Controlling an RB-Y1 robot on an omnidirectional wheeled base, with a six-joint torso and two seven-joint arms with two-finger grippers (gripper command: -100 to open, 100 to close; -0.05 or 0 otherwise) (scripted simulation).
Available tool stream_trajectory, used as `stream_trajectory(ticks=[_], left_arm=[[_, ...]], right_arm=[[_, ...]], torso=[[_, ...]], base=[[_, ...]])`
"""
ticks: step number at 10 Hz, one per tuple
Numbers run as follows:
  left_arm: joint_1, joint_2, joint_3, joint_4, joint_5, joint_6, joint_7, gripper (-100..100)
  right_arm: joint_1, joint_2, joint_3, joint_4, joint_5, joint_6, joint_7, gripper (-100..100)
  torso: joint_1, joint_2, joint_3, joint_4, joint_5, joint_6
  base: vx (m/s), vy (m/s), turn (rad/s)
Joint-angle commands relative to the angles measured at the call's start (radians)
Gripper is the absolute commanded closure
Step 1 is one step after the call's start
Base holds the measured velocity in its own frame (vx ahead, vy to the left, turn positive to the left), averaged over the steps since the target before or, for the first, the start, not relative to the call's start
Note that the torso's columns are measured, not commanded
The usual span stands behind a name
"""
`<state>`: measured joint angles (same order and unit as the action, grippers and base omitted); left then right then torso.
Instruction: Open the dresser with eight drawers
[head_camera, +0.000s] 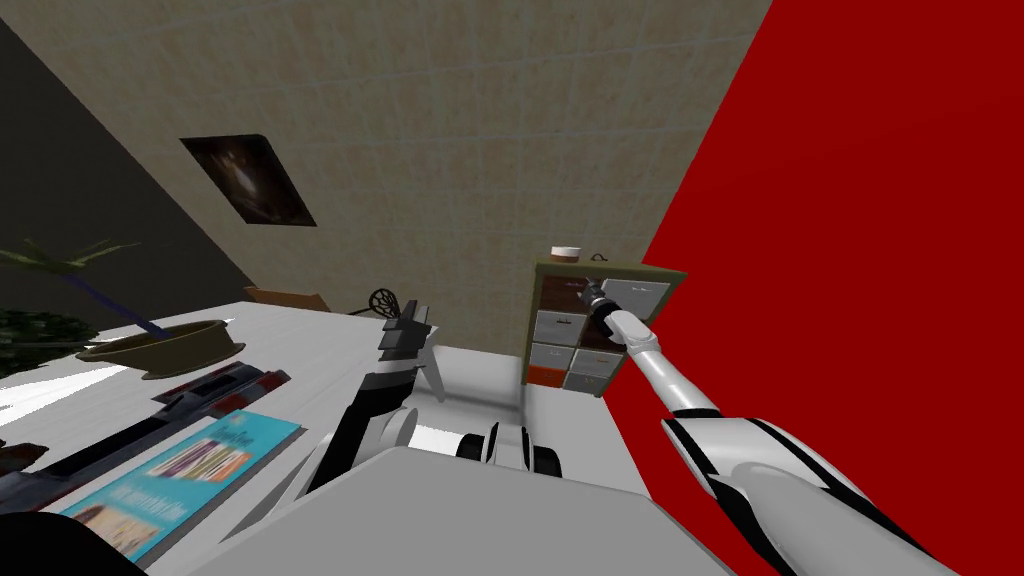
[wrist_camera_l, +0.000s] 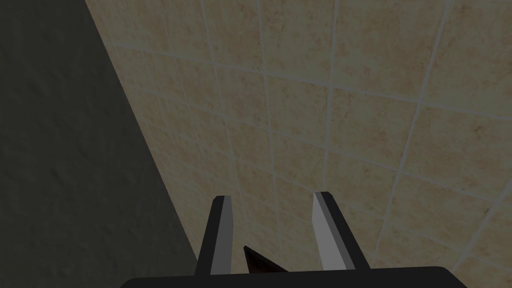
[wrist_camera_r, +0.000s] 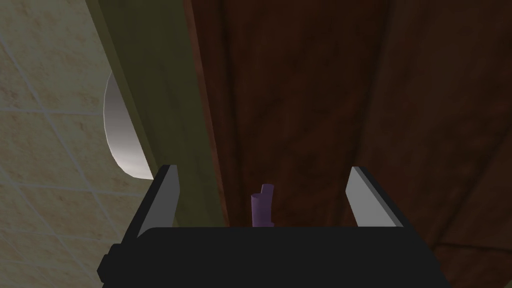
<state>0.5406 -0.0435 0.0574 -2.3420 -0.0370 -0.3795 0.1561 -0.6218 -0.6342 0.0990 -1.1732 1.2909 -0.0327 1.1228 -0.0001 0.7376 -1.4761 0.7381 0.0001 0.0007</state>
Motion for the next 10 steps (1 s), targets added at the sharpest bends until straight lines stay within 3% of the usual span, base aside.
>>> stream_trajectory(ticks=[1,2,3,5,6,7,9,10], left_arm=[[0.000,0.000,0.000,0.000,0.000,0.000,0.000,0],[0.000,0.000,0.000,0.000,0.000,0.000,0.000,0],[0.000,0.000,0.000,0.000,0.000,0.000,0.000,0],[0.000,0.000,0.000,0.000,0.000,0.000,0.000,0],[0.000,0.000,0.000,0.000,0.000,0.000,0.000,0],[0.000,0.000,0.000,0.000,0.000,0.000,0.000,0],[0.000,0.000,0.000,0.000,0.000,0.000,0.000,0],[0.000,0.000,0.000,0.000,0.000,0.000,0.000,0]], right_arm=[[0.004,0.023,-0.004,-0.012,0.063,-0.003,-0.071,-100],[-0.006,0.029,0.041,-0.034,0.100,0.011,-0.110,-100],[-0.006,0.029,0.041,-0.034,0.135,0.011,-0.126,-100],[-0.006,0.029,0.041,-0.034,0.144,0.011,-0.171,-100],[-0.015,0.036,0.085,-0.057,0.191,0.025,-0.210,-100],[-0.015,0.036,0.045,-0.057,0.224,0.025,-0.194,-100],[-0.015,0.036,0.085,-0.057,0.224,0.025,-0.265,-100],[-0.015,0.033,0.101,-0.057,0.224,0.025,-0.271,-100]], torso=[[0.001,-0.002,-0.001,-0.001,0.000,-0.001],[0.001,0.000,0.000,-0.001,0.000,-0.001],[0.001,-0.001,-0.001,0.000,0.000,-0.001],[0.000,0.000,0.000,0.000,0.000,-0.002],[0.000,0.000,0.000,0.000,0.000,-0.002],[0.000,-0.002,-0.001,-0.001,0.000,0.000],[0.001,-0.001,-0.001,-0.001,0.000,-0.003],[0.001,-0.001,-0.001,-0.001,0.000,-0.003]], base=[[0.033,0.005,0.029],[0.057,0.000,-0.351],[0.060,0.015,-0.003],[0.010,0.005,-0.010],[0.040,0.000,-0.300],[0.060,0.014,-0.123],[0.020,0.004,0.018],[-0.004,-0.005,0.005]])
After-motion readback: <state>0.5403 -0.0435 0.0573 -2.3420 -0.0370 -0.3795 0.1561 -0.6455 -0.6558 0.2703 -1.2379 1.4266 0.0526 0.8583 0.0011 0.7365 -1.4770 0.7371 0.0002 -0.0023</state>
